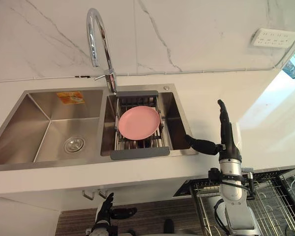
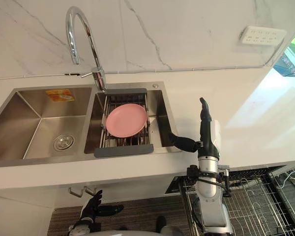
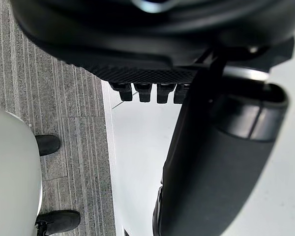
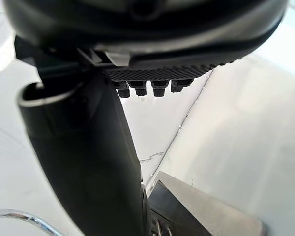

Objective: Walk over to the sink, pick up the cup, carry it to the dishwasher, place the cup inside the dishwasher, then close the dishwasher door

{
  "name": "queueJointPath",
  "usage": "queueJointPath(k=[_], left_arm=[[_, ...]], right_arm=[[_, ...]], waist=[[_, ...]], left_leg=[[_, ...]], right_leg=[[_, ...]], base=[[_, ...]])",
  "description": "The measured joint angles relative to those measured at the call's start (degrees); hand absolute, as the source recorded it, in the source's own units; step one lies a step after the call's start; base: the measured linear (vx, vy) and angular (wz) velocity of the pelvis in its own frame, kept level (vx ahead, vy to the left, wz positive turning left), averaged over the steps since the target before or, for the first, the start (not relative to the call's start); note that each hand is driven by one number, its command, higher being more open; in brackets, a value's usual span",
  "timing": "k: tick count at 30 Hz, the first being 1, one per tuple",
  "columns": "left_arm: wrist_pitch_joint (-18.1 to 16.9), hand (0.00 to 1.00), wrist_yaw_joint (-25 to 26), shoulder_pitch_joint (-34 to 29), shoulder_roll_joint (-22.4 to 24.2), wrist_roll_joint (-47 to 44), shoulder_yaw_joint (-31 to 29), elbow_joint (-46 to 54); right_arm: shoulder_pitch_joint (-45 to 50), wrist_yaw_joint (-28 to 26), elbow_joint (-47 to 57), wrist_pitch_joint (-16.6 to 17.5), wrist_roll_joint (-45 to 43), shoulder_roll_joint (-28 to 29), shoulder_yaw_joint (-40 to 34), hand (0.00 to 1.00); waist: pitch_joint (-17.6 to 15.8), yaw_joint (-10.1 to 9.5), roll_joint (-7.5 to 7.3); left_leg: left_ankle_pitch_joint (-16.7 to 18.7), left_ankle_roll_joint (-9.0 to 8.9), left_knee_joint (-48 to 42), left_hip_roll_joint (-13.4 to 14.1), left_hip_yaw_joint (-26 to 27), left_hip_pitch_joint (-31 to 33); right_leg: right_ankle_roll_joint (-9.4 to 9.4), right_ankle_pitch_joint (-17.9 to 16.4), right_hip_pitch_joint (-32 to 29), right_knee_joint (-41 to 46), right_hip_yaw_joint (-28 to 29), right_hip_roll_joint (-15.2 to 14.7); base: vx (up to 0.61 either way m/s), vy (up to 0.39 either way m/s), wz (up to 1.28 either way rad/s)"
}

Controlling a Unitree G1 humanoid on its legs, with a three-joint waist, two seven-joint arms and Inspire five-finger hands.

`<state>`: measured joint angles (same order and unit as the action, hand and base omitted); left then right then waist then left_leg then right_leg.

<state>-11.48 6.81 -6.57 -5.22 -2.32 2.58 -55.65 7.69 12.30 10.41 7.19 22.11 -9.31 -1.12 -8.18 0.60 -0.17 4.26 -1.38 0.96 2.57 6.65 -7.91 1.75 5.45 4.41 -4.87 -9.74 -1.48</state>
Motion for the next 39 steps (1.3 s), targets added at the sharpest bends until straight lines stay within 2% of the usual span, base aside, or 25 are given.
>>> queueJointPath(k=[7,18,21,29,32,39], left_arm=[[-0.03,1.00,-0.65,0.15,-0.12,-0.02,-0.01,0.45],[-0.16,1.00,-0.73,0.12,-0.54,-0.05,-0.04,1.73],[-0.25,1.00,-0.76,0.13,-1.05,-0.05,-0.04,2.02],[-0.26,1.00,-0.74,-0.04,-1.17,-0.06,-0.03,3.26],[-0.28,1.00,-0.75,-0.04,-1.15,-0.07,-0.03,4.01],[-0.51,1.00,-0.59,0.08,-1.03,-1.10,-0.02,4.44]], right_arm=[[-4.80,-2.26,-1.68,0.52,-0.01,-3.75,3.45,1.00],[-14.19,-4.80,-11.91,1.33,0.05,-10.28,10.41,1.00],[-16.78,-5.31,-14.47,1.41,0.70,-11.26,11.95,1.00],[-20.10,-5.64,-19.04,2.16,5.13,-14.76,13.93,1.00],[-22.00,-5.63,-19.23,2.16,7.37,-15.57,15.22,1.00],[-25.02,-5.38,-23.22,1.84,13.17,-15.59,16.27,1.00]], waist=[[0.16,-1.19,-0.40],[-0.14,-2.63,-1.48],[-0.61,-2.84,-2.28],[-0.92,-3.04,-2.65],[-2.24,-3.05,-2.73],[-3.31,-3.72,-2.73]], left_leg=[[-0.23,-0.01,0.45,-0.08,-1.23,0.41],[-0.76,0.02,0.81,-0.59,-2.54,1.71],[-0.82,0.01,0.77,-0.61,-2.82,2.01],[-1.77,-0.03,0.69,-1.31,-2.92,2.51],[-1.77,-0.02,0.45,-1.54,-2.89,2.55],[-1.76,0.00,-0.13,-1.65,-2.82,3.39]], right_leg=[[0.19,-0.13,-0.12,0.01,-1.55,-0.12],[0.49,-0.50,-0.71,0.03,-3.20,-0.72],[0.51,-0.61,-0.80,0.04,-3.56,-0.77],[1.00,-2.10,-1.60,2.33,-4.73,-2.01],[1.04,-2.32,-1.88,3.00,-4.65,-2.41],[0.93,-2.90,-2.90,4.31,-4.79,-2.75]], base=[[-0.01,0.002,0.08],[-0.02,0.006,0.09],[-0.03,0.002,0.07],[-0.01,0.015,0.11],[-0.03,0.010,0.00],[-0.03,0.001,0.02]])
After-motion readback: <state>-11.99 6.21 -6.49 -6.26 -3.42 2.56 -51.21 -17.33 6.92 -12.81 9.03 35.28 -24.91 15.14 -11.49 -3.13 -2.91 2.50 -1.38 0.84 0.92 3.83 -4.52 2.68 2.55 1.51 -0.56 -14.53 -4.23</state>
